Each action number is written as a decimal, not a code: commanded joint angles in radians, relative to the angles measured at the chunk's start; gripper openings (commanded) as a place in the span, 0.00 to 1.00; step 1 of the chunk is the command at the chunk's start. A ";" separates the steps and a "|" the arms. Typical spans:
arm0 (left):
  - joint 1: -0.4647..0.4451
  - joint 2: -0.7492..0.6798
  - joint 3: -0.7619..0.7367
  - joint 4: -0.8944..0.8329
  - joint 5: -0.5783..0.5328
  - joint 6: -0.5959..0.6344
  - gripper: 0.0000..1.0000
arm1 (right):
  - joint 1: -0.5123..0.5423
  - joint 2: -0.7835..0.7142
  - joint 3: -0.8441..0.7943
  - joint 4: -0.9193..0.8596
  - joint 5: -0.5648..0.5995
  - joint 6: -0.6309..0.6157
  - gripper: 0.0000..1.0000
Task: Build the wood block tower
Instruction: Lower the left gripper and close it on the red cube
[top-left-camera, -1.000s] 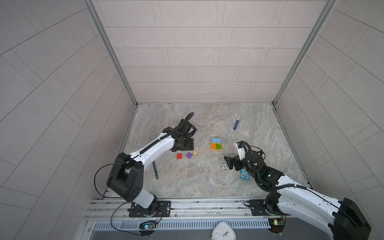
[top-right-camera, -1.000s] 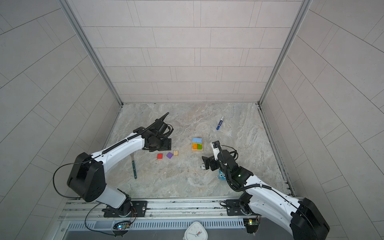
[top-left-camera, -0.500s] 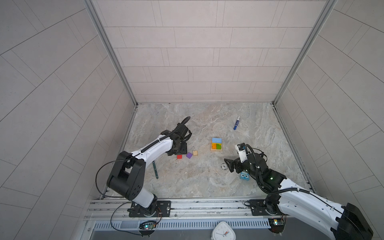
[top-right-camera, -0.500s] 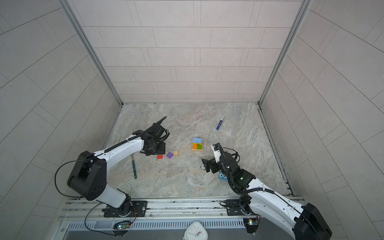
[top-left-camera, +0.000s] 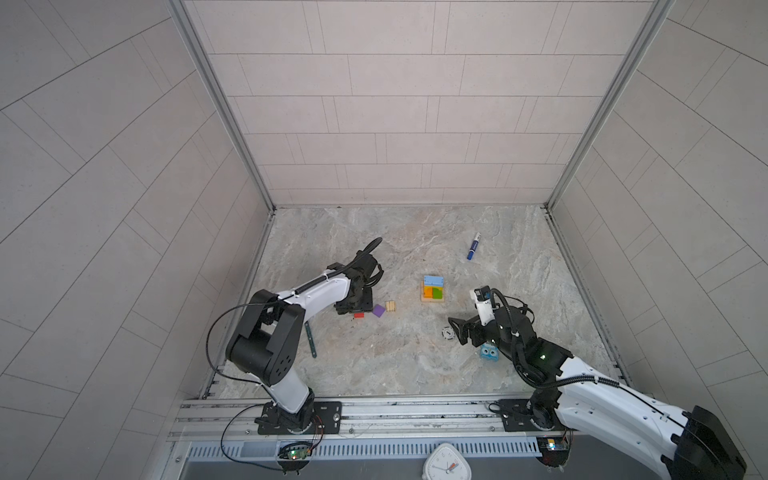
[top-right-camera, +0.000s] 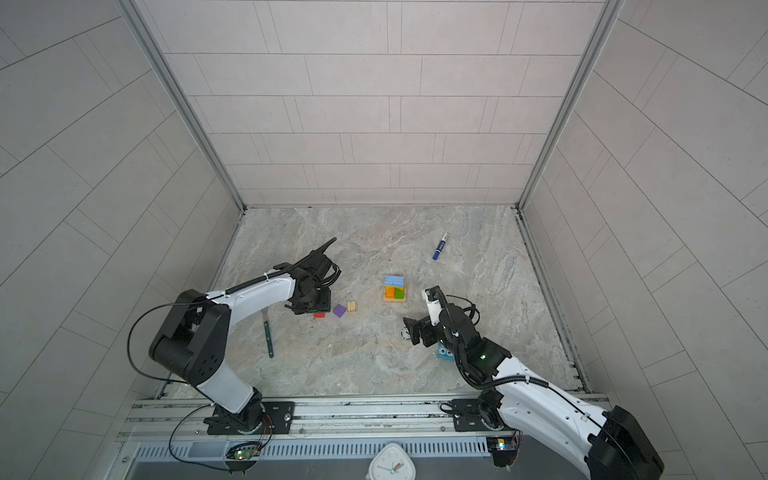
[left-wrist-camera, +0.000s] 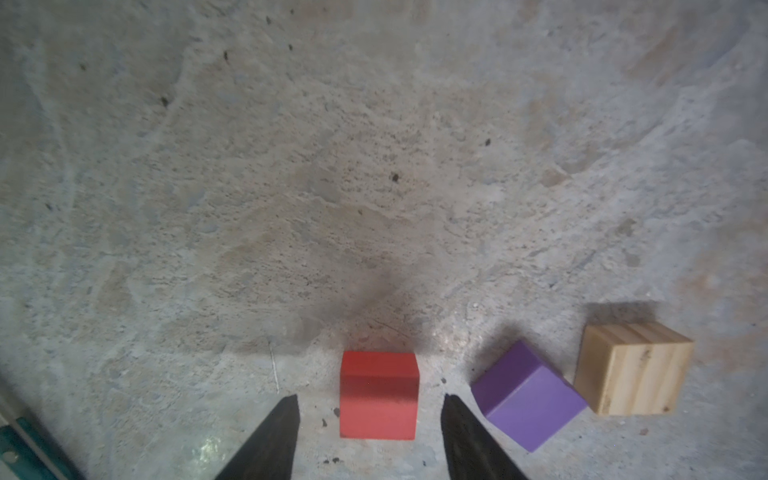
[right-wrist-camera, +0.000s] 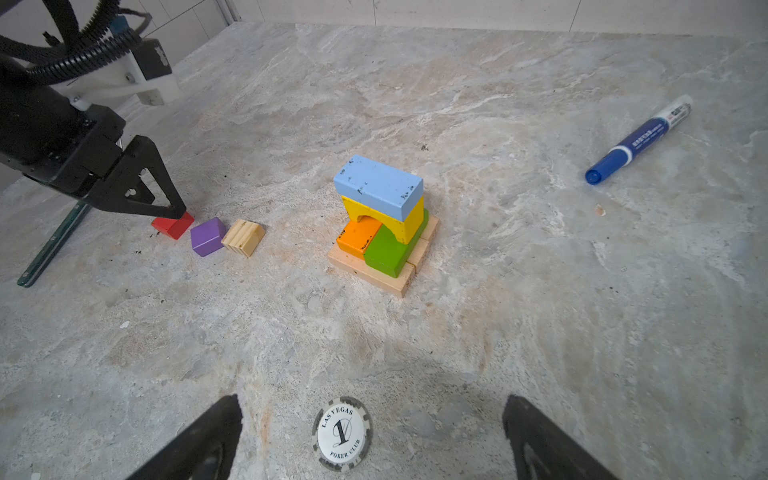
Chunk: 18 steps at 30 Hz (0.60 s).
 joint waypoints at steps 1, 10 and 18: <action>0.011 0.020 -0.016 0.021 0.019 0.005 0.59 | 0.003 0.007 0.002 0.005 -0.004 -0.010 1.00; 0.010 0.032 -0.034 0.031 0.020 0.014 0.53 | 0.003 0.015 0.003 0.007 -0.004 -0.008 0.99; 0.011 0.032 -0.044 0.033 0.020 0.019 0.51 | 0.003 0.017 0.005 0.007 -0.005 -0.009 1.00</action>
